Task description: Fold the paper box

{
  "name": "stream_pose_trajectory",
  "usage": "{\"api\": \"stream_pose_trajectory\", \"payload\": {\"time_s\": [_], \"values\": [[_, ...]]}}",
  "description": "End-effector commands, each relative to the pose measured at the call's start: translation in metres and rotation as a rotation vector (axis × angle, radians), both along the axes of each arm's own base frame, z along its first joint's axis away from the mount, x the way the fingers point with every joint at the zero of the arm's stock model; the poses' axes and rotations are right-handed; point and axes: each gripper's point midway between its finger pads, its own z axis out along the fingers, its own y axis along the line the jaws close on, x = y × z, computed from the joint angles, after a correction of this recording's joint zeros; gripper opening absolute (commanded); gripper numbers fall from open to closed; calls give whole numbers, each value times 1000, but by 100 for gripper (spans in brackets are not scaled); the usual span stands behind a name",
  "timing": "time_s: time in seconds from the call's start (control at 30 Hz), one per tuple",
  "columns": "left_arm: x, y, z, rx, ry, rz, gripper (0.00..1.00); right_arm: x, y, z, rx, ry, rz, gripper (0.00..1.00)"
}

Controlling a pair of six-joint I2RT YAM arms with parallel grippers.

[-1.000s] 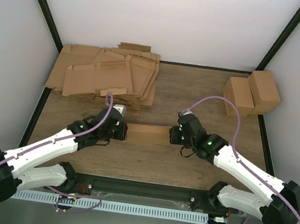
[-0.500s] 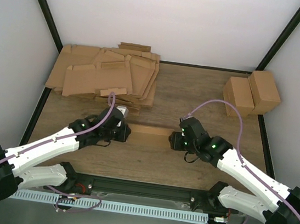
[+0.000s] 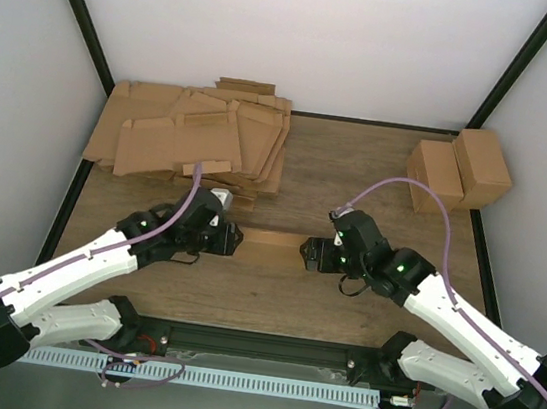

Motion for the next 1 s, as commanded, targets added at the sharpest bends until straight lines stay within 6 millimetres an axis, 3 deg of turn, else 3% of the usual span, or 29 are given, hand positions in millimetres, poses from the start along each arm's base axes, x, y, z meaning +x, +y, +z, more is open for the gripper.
{"api": "stream_pose_trajectory", "payload": {"time_s": [0.0, 0.1, 0.37, 0.5, 0.73, 0.97], "values": [[-2, -2, 21, -38, -9, 1, 52, -2, 6, 25, 42, -31, 22, 86], [1, -1, 29, -71, -12, 26, 55, 4, 5, 32, 47, -52, 6, 89], [17, -2, 37, -275, 53, 66, 54, 29, -7, 40, 161, -9, -40, 74], [21, 3, 28, -377, 113, 92, 54, 32, -10, 37, 244, 31, -51, 73], [20, 11, 17, -516, 194, 227, 86, 32, -20, 21, 320, 147, -227, 81], [14, 32, 7, -651, 290, 478, 89, 29, -39, 0, 299, 265, -435, 83]]}}
